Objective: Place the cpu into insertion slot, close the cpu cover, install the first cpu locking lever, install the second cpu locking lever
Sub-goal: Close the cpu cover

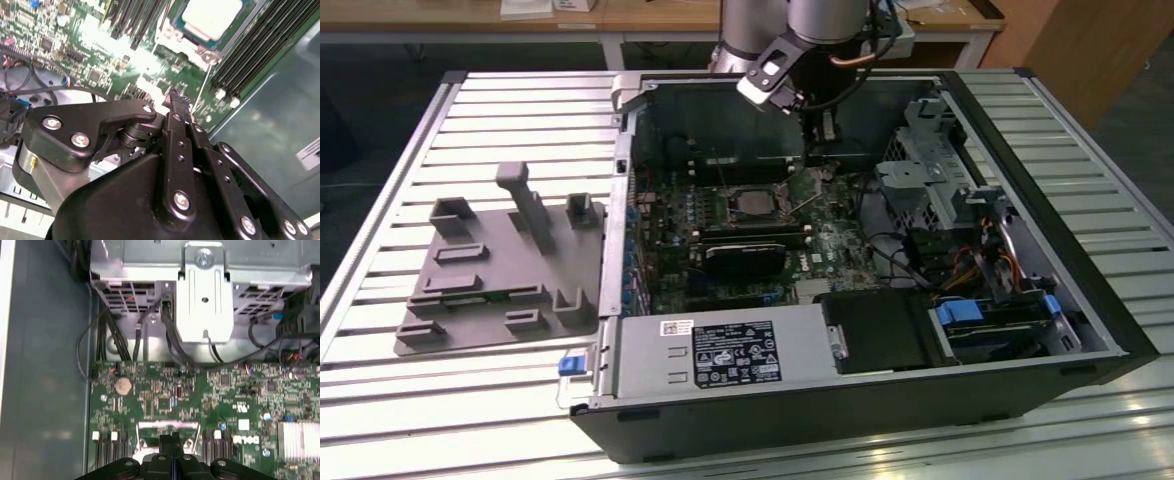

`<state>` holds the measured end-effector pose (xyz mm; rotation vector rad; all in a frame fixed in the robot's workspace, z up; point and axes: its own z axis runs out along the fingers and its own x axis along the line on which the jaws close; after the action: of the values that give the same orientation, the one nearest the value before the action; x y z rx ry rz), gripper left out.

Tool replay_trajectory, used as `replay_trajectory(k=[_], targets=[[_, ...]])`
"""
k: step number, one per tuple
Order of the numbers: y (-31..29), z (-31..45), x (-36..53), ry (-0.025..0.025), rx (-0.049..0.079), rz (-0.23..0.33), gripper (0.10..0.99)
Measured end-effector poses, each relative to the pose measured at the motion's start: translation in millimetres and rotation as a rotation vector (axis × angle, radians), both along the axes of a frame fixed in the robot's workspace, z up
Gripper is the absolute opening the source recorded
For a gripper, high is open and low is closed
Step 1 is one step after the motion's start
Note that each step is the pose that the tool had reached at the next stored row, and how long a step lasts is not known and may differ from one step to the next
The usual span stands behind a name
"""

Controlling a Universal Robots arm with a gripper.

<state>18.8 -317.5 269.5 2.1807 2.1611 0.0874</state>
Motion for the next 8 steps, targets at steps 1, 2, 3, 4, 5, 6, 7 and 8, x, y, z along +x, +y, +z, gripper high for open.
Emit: replay_trajectory(k=[1, 2, 3, 4, 5, 6, 7, 8], targets=[[0.0, 0.0, 2.5, 0.0000, 0.000, 0.000, 0.102], [0.0, -0.1, 5.0, 0.0000, 0.000, 0.000, 0.102], [0.0, -0.1, 7.5, -0.0001, 0.000, 0.000, 0.102], [0.0, -0.1, 9.9, -0.0001, 0.000, 0.000, 0.102], [0.0, -0.2, 12.4, -0.0001, 0.000, 0.000, 0.102], [0.0, -0.2, 14.6, -0.0001, 0.000, 0.000, 0.102], [0.0, -0.3, 16.7, -0.0001, 0.000, 0.000, 0.102], [0.0, -0.5, 18.9, 0.0000, 0.000, 0.000, 0.102]])
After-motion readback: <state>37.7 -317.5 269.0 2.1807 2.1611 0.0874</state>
